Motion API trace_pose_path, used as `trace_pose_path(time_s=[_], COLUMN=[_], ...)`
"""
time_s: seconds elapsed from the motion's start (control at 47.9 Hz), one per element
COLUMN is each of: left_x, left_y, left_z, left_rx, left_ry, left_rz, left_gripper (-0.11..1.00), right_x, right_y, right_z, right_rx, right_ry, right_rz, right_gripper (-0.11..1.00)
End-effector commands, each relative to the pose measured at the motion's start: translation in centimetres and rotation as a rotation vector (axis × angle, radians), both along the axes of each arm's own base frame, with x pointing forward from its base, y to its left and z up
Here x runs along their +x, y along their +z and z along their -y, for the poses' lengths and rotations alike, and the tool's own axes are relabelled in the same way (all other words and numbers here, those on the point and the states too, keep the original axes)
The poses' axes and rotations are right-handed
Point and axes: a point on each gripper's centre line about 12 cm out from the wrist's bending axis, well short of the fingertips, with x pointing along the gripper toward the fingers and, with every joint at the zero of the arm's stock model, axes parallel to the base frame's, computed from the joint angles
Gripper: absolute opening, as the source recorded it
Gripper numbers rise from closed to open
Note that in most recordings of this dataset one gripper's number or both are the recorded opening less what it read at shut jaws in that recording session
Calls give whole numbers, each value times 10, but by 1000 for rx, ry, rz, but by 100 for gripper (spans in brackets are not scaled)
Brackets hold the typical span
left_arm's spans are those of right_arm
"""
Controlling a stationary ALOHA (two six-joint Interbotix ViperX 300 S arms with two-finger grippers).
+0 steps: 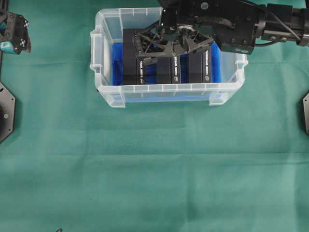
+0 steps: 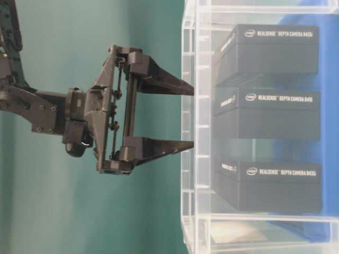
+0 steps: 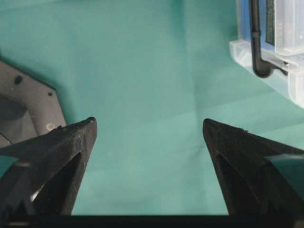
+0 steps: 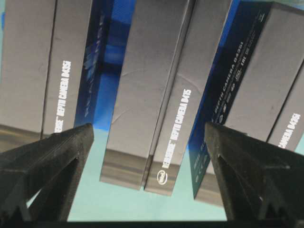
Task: Take out the box from the case.
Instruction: 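Lower the open right gripper around the middle black box, then close the right gripper on the middle black box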
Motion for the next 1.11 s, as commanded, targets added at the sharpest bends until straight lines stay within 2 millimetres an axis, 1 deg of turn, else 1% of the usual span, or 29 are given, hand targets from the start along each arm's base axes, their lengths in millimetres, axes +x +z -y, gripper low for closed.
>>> trace_pose_path(time_s=[0.0,0.73,1.085], left_x=[0,0,-1], left_y=[8,8,7], left_z=[0,0,1], left_rx=[9,10,13], left_ry=[-2,-6,-18], left_rz=[25,24,23], left_gripper=[98,98,98], right_x=[0,1,5], right_y=[8,-24,-38], right_z=[2,11,13], right_rx=[-11,-2,5], right_ry=[1,0,-2], right_rz=[40,-6,-17], right_gripper=[95,95,95])
